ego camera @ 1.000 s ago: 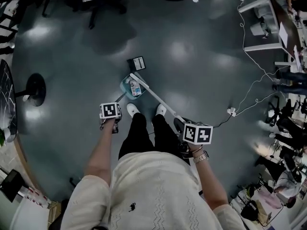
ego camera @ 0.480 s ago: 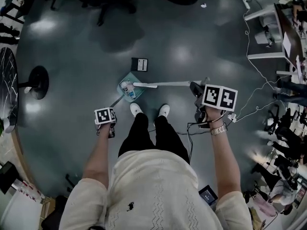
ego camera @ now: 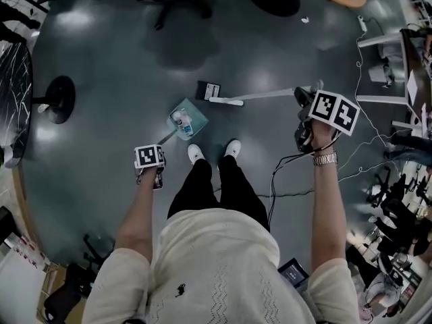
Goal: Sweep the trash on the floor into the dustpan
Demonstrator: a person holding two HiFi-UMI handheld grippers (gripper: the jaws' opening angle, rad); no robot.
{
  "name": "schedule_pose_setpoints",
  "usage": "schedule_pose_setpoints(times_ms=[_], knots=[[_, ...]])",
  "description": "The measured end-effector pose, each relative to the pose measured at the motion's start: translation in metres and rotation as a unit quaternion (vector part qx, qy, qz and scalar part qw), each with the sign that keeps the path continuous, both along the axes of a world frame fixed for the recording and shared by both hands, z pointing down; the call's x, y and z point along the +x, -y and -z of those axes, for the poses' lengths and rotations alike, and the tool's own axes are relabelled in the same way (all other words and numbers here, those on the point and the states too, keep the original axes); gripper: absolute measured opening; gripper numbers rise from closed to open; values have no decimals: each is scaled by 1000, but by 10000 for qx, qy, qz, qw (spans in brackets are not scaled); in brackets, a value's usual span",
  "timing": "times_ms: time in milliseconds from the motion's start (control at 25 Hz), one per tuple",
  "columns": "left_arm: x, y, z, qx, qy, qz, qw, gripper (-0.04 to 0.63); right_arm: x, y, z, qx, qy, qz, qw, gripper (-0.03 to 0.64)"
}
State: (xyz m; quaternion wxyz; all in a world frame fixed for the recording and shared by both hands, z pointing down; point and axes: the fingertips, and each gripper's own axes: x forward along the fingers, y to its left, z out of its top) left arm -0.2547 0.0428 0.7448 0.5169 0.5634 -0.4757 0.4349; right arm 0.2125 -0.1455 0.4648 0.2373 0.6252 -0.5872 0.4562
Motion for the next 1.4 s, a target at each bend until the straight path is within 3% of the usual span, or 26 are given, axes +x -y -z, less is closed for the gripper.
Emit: schedule_pose_setpoints(times_ms=[120, 240, 440, 720, 1400], knots=[[2, 12, 1, 44, 55, 8, 10000, 94, 16, 19, 7, 245, 4, -286, 9993, 117], [5, 25, -1, 65, 107, -162, 9998, 94, 9, 24, -4, 290, -108, -200, 9993, 117], [6, 37, -5, 28, 188, -212, 9996, 94, -31, -20, -69, -366, -253, 420, 9981, 117], [6, 44, -11, 74, 142, -188, 9997, 94, -95, -113, -122, -1291, -99, 1314, 9828, 117], [18, 48, -16, 142, 47, -239, 9996, 94, -173, -210, -107, -1676, 211, 2223, 9602, 118]])
